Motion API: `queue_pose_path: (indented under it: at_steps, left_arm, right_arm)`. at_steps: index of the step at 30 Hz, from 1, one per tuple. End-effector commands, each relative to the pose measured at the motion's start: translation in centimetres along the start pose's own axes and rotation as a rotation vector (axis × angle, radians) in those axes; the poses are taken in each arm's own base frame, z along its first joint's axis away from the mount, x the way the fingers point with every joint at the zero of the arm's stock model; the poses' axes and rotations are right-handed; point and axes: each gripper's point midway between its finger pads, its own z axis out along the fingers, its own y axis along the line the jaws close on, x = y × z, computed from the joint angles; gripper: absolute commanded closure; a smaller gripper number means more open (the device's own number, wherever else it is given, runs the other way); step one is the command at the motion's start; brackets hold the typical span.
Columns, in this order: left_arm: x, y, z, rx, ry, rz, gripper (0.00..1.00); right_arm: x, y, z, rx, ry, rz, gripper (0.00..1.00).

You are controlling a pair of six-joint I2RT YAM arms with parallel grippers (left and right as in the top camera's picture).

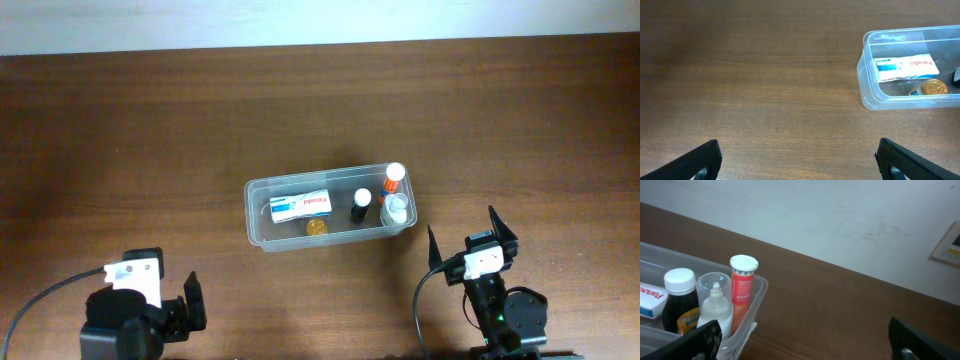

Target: Pack container

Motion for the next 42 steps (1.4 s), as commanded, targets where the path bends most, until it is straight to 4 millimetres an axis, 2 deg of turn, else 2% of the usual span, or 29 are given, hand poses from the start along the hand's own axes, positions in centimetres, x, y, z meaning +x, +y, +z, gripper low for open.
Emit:
queue_pose_path:
  at_steps: [1,37,42]
  left_arm:
    - [0.0,0.1,-0.1,-0.007,-0.006,-0.004,0.01]
    - [0.0,0.2,0.0,-0.009,-0.007,-0.003,0.01]
    - [-0.3,0.0,1.2,-0.007,-0.078,-0.019,0.01]
  right_arm:
    - [-0.1,0.7,0.0,-0.035,-0.012,0.011,0.02]
    - [-0.1,0.7,0.0,-0.036,-0.010,0.011,0.02]
    - [-0.1,0.7,0.0,-0.036,-0.010,0.011,0.02]
